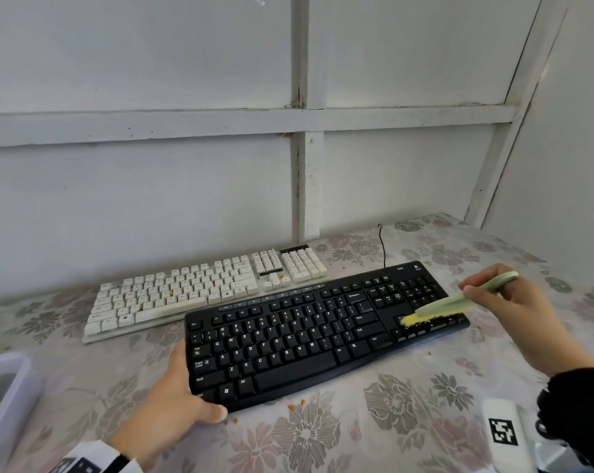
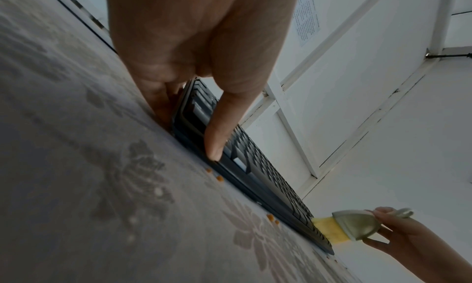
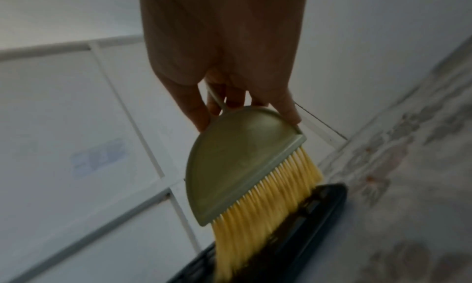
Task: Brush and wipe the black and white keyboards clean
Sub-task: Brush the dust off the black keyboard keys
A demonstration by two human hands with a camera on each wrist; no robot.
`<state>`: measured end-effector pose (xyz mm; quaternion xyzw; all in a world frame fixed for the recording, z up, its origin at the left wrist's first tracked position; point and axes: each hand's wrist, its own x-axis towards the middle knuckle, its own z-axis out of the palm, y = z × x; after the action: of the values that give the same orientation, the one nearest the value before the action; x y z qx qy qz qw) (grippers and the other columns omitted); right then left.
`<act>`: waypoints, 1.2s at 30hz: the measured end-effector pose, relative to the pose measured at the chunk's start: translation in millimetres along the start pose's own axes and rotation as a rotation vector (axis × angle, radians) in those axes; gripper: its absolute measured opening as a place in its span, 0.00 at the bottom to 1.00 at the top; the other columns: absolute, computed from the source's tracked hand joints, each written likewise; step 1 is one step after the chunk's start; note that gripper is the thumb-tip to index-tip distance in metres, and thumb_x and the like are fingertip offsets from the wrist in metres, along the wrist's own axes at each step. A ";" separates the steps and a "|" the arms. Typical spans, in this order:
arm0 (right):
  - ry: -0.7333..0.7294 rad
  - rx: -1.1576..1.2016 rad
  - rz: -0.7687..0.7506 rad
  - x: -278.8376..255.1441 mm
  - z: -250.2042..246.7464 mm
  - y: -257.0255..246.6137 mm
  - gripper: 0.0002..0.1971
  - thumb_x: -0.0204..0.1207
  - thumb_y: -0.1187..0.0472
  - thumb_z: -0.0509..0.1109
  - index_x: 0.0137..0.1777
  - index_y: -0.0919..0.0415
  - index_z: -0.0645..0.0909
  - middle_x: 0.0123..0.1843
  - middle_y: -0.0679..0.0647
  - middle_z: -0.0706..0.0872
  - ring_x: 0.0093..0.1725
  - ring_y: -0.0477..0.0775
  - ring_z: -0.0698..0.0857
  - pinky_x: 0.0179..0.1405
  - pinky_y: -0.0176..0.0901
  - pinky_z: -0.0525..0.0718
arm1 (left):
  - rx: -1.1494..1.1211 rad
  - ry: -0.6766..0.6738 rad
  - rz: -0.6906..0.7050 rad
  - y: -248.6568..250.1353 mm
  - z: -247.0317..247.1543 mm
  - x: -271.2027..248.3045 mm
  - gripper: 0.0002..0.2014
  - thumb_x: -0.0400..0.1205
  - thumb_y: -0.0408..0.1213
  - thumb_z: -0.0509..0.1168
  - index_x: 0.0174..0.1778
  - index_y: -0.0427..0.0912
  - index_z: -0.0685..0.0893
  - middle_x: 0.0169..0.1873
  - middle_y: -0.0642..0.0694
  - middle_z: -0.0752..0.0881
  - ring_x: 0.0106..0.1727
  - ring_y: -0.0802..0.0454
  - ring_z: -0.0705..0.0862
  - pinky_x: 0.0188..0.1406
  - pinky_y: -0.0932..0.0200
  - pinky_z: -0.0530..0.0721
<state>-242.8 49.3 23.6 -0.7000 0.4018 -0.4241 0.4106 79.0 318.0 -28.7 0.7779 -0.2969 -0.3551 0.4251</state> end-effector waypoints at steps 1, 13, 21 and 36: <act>0.022 -0.039 -0.002 2.3 0.4 0.5 0.10 0.70 0.52 0.77 0.37 0.57 0.81 0.45 0.63 0.86 0.41 0.53 0.80 0.39 0.35 0.78 | 0.001 -0.002 0.004 -0.5 -0.5 0.3 0.56 0.62 0.17 0.76 0.79 0.53 0.52 0.54 0.56 0.80 0.59 0.49 0.78 0.49 0.60 0.74; 0.296 -0.225 0.091 11.8 -5.3 -4.9 0.04 0.78 0.68 0.68 0.44 0.69 0.78 0.34 0.60 0.77 0.34 0.60 0.73 0.31 0.45 0.69 | -0.011 -0.027 0.018 -9.2 -2.1 9.0 0.56 0.63 0.15 0.75 0.79 0.51 0.52 0.53 0.56 0.79 0.55 0.52 0.80 0.46 0.59 0.77; -0.164 -0.142 -0.245 -78.0 76.5 -70.7 0.02 0.72 0.58 0.73 0.43 0.50 0.84 0.38 0.44 0.85 0.29 0.38 0.80 0.23 0.23 0.74 | -0.046 -0.073 -0.019 -23.1 -8.2 14.7 0.63 0.57 0.28 0.79 0.79 0.67 0.48 0.65 0.57 0.79 0.58 0.52 0.83 0.63 0.50 0.80; -0.314 -0.286 -0.692 -151.5 179.4 -46.3 0.12 0.78 0.33 0.54 0.51 0.31 0.77 0.43 0.34 0.76 0.44 0.36 0.77 0.45 0.32 0.78 | -0.177 -0.180 0.007 -30.6 -15.9 17.2 0.61 0.57 0.21 0.75 0.73 0.78 0.54 0.61 0.49 0.85 0.60 0.43 0.86 0.63 0.37 0.79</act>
<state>-115.2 245.0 -28.3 -0.9002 0.1298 -0.3652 0.1985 106.5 326.2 -54.5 0.7012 -0.3041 -0.4469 0.4649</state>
